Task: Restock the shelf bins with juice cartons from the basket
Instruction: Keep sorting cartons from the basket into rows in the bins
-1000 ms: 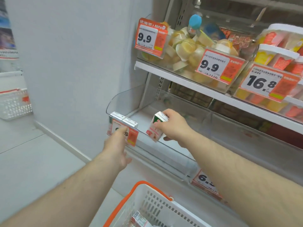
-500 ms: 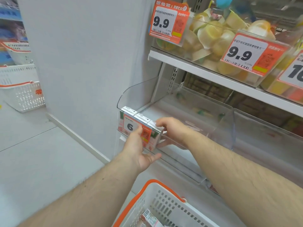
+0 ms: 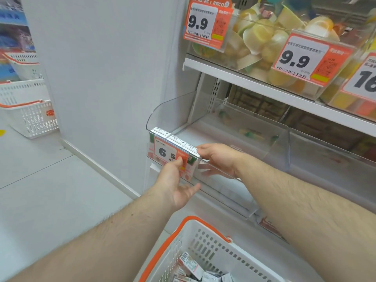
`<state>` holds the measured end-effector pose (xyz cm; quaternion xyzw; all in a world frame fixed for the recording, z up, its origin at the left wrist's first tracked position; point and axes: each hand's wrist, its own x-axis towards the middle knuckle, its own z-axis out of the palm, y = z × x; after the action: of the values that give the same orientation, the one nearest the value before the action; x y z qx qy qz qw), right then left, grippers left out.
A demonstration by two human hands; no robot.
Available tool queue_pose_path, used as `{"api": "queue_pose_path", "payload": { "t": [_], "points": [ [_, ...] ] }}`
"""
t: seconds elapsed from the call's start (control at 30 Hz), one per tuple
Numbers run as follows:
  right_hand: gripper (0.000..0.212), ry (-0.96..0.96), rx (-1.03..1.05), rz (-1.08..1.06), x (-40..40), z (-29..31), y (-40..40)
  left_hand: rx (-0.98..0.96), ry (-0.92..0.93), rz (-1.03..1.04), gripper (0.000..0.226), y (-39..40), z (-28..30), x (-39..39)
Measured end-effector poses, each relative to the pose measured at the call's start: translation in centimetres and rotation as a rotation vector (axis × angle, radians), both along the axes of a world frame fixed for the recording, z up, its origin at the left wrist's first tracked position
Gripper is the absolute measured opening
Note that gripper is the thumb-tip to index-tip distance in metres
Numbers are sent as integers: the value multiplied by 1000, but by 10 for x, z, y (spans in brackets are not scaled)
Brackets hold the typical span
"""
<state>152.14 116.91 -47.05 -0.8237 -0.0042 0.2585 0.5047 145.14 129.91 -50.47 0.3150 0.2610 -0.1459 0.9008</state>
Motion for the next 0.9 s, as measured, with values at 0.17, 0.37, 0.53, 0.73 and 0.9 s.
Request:
{"api": "queue_pose_path", "payload": {
  "t": [0.17, 0.37, 0.53, 0.73, 0.9],
  "points": [
    [28, -355, -401, 32, -20, 14, 0, 215, 21, -140, 40, -7, -7, -21],
    [27, -1127, -709, 14, -94, 13, -20, 640, -148, -587, 9, -27, -16, -58],
    [33, -1180, -493, 53, -176, -35, -55, 1074, -388, -940, 16, -38, -38, -82],
    [32, -673, -504, -92, -224, -124, -110, 1472, -569, -1256, 19, -47, -84, -95],
    [25, -307, -522, -149, -234, -180, -130, 1690, -561, -1457, 23, -47, -128, -91]
  ]
}}
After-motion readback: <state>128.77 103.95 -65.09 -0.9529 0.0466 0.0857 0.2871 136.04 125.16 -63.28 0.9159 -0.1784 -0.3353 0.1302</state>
